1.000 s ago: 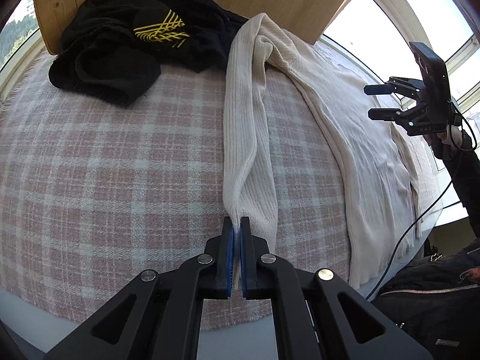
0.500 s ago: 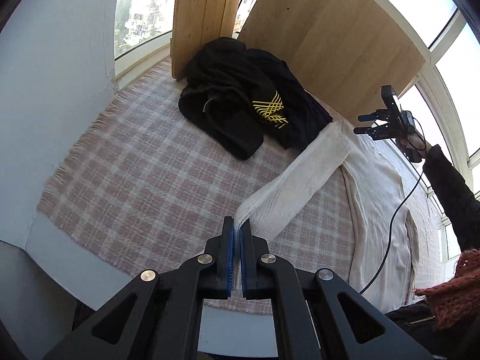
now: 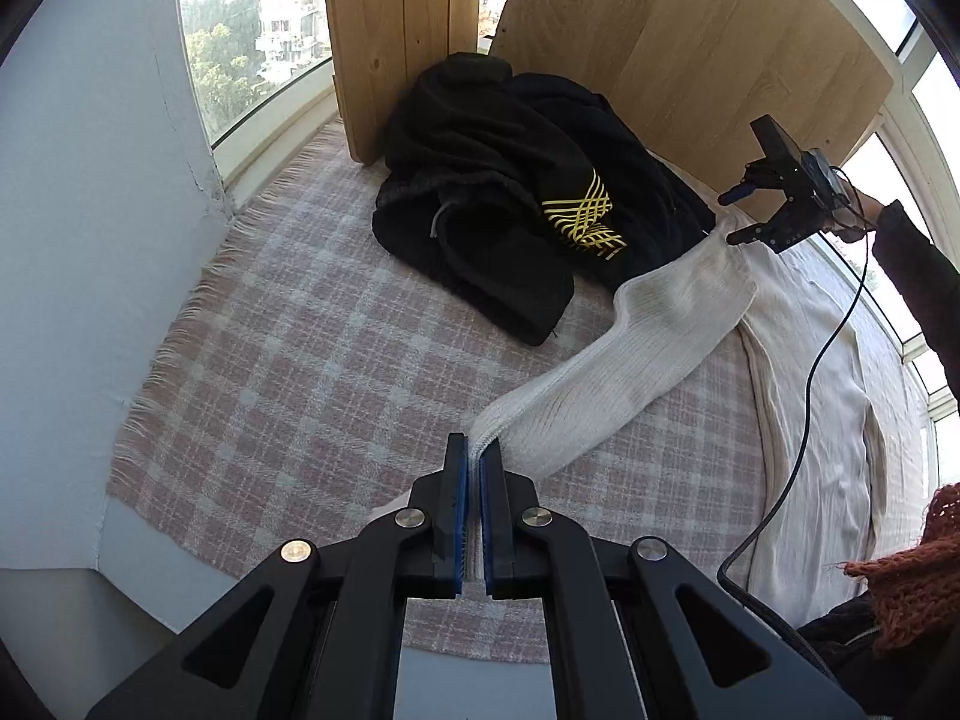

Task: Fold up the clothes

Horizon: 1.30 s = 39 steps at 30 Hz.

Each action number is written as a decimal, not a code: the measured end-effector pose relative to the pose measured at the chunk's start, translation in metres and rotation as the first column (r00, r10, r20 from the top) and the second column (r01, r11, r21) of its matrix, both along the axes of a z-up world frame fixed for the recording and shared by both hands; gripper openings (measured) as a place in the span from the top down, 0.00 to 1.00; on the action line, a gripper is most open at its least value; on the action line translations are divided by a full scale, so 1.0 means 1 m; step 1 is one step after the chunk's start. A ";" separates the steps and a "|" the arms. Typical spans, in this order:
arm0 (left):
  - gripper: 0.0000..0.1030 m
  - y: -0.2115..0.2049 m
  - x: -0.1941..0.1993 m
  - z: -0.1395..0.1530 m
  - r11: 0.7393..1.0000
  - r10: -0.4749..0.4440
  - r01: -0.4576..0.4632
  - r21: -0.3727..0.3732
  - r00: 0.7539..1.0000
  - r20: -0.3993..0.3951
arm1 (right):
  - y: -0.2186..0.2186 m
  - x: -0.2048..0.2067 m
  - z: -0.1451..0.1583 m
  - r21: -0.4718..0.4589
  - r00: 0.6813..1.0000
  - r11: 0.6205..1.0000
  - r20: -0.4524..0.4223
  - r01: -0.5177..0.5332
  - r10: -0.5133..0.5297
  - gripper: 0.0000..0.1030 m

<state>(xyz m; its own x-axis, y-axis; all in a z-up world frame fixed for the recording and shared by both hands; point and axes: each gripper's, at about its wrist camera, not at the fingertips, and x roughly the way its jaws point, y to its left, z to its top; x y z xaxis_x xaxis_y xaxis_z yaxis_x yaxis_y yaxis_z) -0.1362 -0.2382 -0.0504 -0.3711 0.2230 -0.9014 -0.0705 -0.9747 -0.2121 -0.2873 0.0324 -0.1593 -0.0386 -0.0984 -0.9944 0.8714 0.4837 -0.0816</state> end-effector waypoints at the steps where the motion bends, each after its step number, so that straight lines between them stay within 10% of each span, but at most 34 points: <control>1: 0.97 -0.002 -0.001 0.000 1.000 0.000 0.000 -0.003 1.000 0.002 | -0.003 0.002 -0.003 0.019 1.000 1.000 -0.001 -0.014 0.014 0.39; 11: 0.97 -0.002 -0.006 0.002 1.000 -0.014 0.014 -0.006 1.000 -0.001 | -0.008 0.020 -0.009 0.139 0.997 0.987 0.025 -0.079 0.076 0.94; 27: 0.97 0.145 0.116 0.076 0.969 -0.225 0.238 0.070 0.962 -0.156 | 0.039 0.015 0.017 -0.164 0.989 0.986 -0.146 -0.039 0.015 0.95; 39: 0.97 0.291 0.186 -0.009 0.896 -0.439 0.437 0.078 0.898 0.017 | 0.086 -0.006 0.011 -0.294 0.980 0.956 -0.188 0.014 -0.072 0.95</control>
